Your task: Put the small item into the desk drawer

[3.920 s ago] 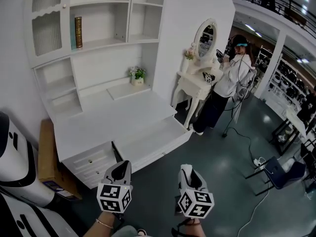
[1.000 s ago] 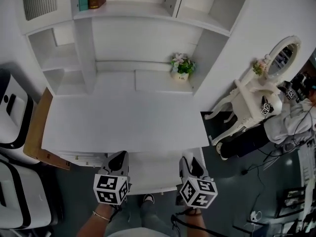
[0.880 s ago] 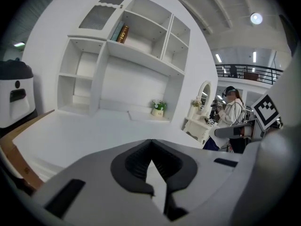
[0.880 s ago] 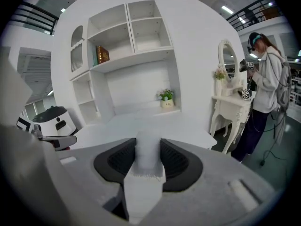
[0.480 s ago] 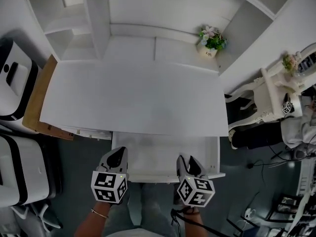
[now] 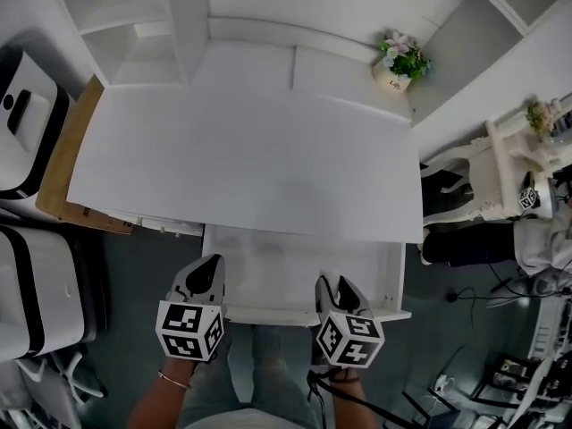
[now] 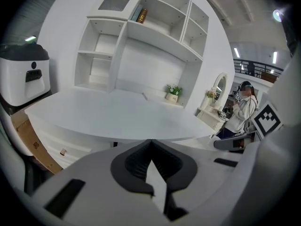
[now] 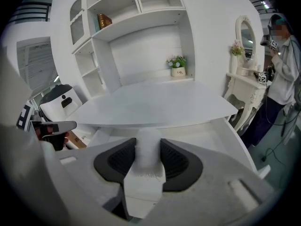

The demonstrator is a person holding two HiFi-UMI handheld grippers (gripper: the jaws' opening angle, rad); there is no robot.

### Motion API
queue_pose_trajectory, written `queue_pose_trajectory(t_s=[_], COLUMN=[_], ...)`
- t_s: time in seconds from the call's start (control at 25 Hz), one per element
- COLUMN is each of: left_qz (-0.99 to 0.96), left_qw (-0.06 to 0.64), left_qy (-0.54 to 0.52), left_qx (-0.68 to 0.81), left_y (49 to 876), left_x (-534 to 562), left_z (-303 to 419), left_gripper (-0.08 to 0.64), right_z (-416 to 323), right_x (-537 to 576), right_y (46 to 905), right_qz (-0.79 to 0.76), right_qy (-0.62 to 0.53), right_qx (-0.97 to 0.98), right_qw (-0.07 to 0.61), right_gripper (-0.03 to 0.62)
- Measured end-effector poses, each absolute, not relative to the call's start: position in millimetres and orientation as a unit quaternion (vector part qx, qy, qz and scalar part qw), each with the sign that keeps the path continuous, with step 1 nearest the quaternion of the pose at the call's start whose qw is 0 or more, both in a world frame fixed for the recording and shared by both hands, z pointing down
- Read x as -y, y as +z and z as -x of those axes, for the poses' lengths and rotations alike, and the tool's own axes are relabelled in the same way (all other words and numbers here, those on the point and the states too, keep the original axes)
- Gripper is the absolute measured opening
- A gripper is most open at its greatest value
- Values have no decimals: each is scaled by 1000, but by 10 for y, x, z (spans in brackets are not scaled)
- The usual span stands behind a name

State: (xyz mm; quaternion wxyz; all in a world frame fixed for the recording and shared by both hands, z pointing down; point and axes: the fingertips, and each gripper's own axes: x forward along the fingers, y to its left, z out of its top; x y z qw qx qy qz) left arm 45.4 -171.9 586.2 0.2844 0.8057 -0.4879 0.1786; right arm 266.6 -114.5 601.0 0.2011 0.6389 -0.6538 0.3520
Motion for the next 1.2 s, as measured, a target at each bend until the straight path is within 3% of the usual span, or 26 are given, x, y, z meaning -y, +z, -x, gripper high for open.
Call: queue_pose_trajectory(t_s=[1.2], left_qz=[-759], left_qw=[297], left_qy=[176], left_qx=[551], left_y=[5996], left_x=[1790], left_z=[143], left_gripper=[-3], right_z=[-2710], right_x=[1894], right_y=[7025], right_qz=[-595], right_qy=[345], right_qx=[650], right_qw=[322], right_gripper=[166])
